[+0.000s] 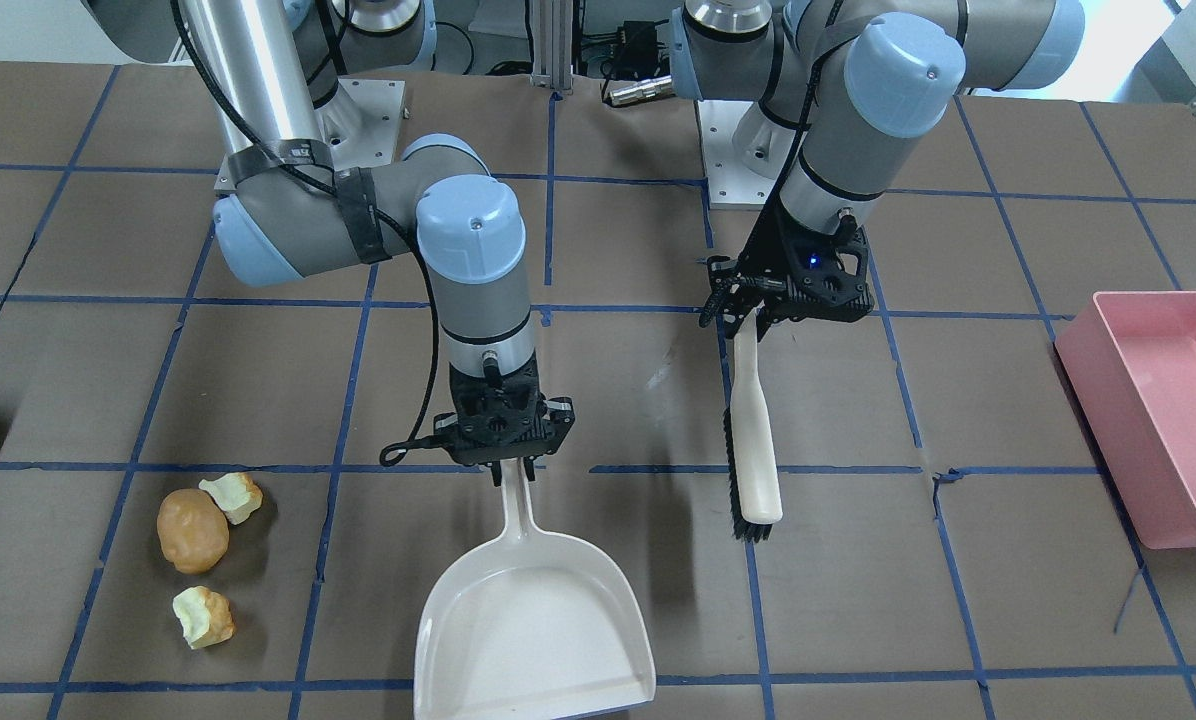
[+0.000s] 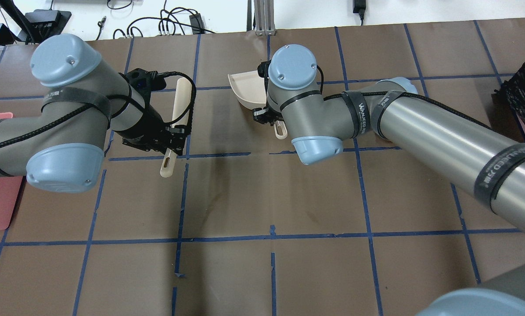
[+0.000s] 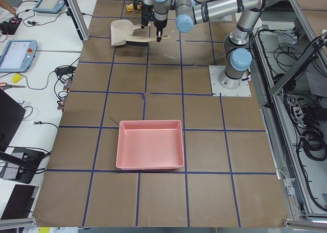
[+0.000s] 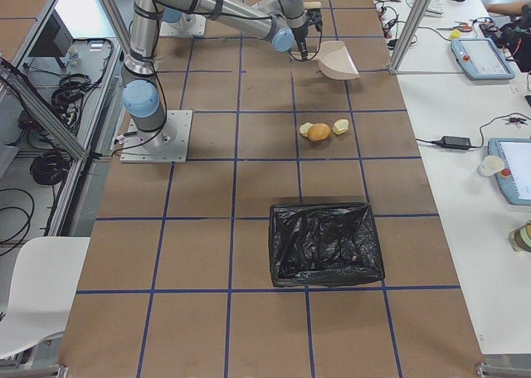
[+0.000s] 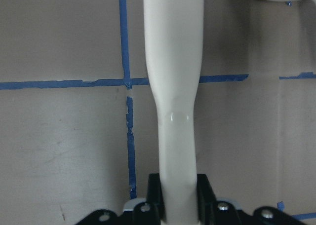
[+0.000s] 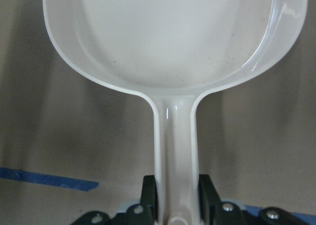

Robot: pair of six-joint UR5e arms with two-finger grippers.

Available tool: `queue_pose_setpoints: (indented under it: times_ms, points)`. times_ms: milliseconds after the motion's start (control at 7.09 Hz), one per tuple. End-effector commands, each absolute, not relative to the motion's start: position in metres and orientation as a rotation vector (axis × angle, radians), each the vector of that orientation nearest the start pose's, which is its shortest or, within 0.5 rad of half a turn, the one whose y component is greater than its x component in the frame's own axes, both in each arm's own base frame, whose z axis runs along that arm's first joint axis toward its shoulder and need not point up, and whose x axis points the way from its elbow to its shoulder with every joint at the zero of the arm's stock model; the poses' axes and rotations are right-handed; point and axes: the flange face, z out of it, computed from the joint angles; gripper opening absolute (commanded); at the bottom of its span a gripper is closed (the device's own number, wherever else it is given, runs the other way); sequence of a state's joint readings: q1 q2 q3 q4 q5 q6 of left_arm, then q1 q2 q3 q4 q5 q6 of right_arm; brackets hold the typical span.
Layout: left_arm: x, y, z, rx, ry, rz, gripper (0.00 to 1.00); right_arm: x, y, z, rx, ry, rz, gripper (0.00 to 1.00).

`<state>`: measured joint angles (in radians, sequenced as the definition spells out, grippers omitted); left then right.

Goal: Sweep and dump trash in nearest bin
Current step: 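Move the dustpan beyond the bread with the right gripper while left brings the brush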

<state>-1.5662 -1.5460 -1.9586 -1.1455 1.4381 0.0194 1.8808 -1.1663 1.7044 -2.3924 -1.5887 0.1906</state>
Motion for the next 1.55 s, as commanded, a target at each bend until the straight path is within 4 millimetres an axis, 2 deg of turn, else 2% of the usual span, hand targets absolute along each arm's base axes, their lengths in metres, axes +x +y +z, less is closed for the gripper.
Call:
queue_pose_setpoints:
  times_ms: [0,141,282,423,564,846,987,1128,1269,1410]
  points:
    - [-0.145,-0.462,0.353,0.030,3.269,-0.085,0.00,0.204,-0.571,0.356,-0.099,3.115,-0.300,0.01]
    - [-0.148,-0.466,0.348,0.015,3.277,-0.073,0.00,0.132,-0.575,0.376,-0.157,3.127,-0.220,0.00]
    - [-0.162,-0.479,0.343,0.047,3.279,-0.064,0.00,0.071,-0.580,0.389,-0.365,3.102,-0.180,0.00]
    - [-0.197,-0.496,0.353,0.101,3.278,-0.067,0.00,0.000,-0.584,0.402,-0.689,3.052,-0.111,0.00]
    - [-0.251,-0.506,0.357,0.143,3.272,-0.017,0.00,-0.057,-0.587,0.412,-1.018,2.952,-0.069,0.00]
    - [-0.352,-0.529,0.346,0.188,3.279,0.001,0.00,-0.174,-0.603,0.400,-1.370,2.790,-0.042,0.00]
    - [-0.399,-0.529,0.333,0.182,3.280,0.011,0.00,-0.214,-0.610,0.392,-1.551,2.651,-0.018,0.00]
    - [-0.431,-0.526,0.321,0.198,3.276,0.020,0.00,-0.239,-0.628,0.388,-1.771,2.526,-0.026,0.00]
    - [-0.459,-0.523,0.308,0.242,3.285,-0.011,0.00,-0.260,-0.648,0.370,-1.991,2.368,-0.022,0.00]
    - [-0.481,-0.522,0.286,0.268,3.300,-0.061,0.00,-0.300,-0.653,0.357,-2.096,2.284,-0.028,0.00]
